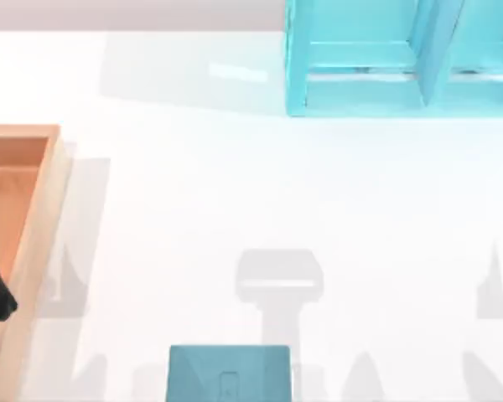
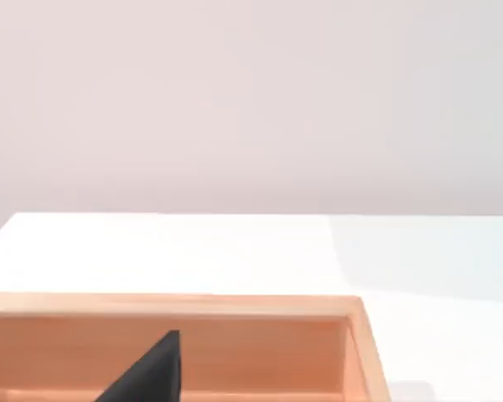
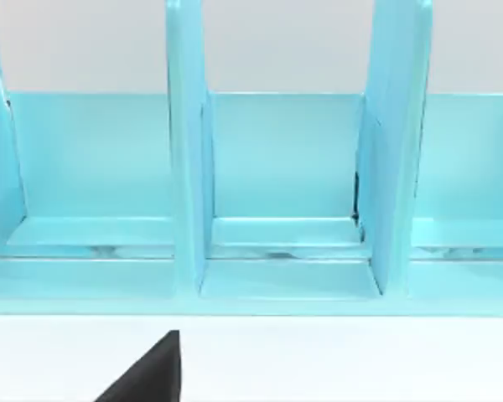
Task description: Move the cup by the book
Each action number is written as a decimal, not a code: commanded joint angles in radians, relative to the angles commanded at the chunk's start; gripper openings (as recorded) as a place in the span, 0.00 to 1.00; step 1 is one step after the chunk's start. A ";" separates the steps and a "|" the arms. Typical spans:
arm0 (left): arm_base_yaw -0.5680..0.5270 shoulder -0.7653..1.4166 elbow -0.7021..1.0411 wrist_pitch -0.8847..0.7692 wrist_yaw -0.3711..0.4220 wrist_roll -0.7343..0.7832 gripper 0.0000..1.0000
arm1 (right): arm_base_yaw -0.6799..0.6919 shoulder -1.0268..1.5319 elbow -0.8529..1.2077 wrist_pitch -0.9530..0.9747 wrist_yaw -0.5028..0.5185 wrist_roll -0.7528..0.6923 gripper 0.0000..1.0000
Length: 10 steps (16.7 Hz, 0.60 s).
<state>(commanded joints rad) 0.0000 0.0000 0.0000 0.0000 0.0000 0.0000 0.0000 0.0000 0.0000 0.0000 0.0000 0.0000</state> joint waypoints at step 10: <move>0.000 0.000 0.000 0.000 0.000 0.000 1.00 | -0.050 0.319 0.220 -0.250 0.003 -0.334 1.00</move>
<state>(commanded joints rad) 0.0000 0.0000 0.0000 0.0000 0.0000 0.0000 -0.0497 0.3193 0.2204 -0.2497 0.0027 -0.3342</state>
